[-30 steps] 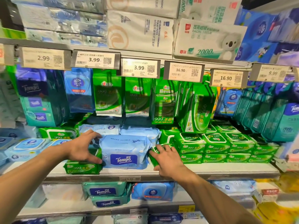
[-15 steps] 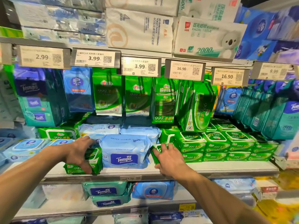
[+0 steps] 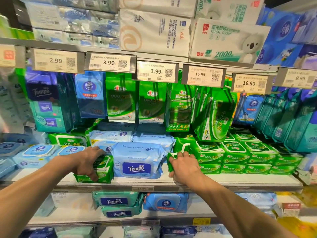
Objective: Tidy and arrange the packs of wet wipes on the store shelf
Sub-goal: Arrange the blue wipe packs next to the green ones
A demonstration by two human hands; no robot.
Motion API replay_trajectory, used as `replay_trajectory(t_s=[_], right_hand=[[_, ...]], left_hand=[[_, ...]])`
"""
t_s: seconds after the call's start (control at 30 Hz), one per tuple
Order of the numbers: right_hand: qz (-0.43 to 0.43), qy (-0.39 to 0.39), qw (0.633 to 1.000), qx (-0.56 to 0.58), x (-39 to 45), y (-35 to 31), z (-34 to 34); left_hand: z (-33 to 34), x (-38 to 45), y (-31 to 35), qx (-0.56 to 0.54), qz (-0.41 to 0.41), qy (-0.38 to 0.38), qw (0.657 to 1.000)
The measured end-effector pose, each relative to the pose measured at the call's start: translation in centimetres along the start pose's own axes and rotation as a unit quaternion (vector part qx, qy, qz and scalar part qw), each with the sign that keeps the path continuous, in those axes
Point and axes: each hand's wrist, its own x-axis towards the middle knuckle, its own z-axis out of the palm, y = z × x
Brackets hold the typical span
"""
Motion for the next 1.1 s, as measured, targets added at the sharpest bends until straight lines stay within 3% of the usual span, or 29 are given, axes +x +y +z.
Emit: replay_trajectory(t_s=[0.33, 0.57, 0.77, 1.1], right_hand=[[0.010, -0.018, 0.999, 0.036, 0.2, -0.6, 0.5], [0.025, 0.014, 0.979, 0.204, 1.1, 0.9, 0.8], [-0.005, 0.024, 0.989, 0.144, 0.5, -0.3, 3.6], [0.021, 0.026, 0.996, 0.086, 0.9, -0.3, 3.2]], left_hand=[[0.4, 0.1, 0.0, 0.004, -0.005, 0.006, 1.000], [0.4, 0.5, -0.1, -0.004, -0.006, 0.009, 1.000], [0.8, 1.1, -0.3, 0.008, 0.003, 0.004, 1.000], [0.5, 1.2, -0.2, 0.029, 0.005, 0.009, 1.000]])
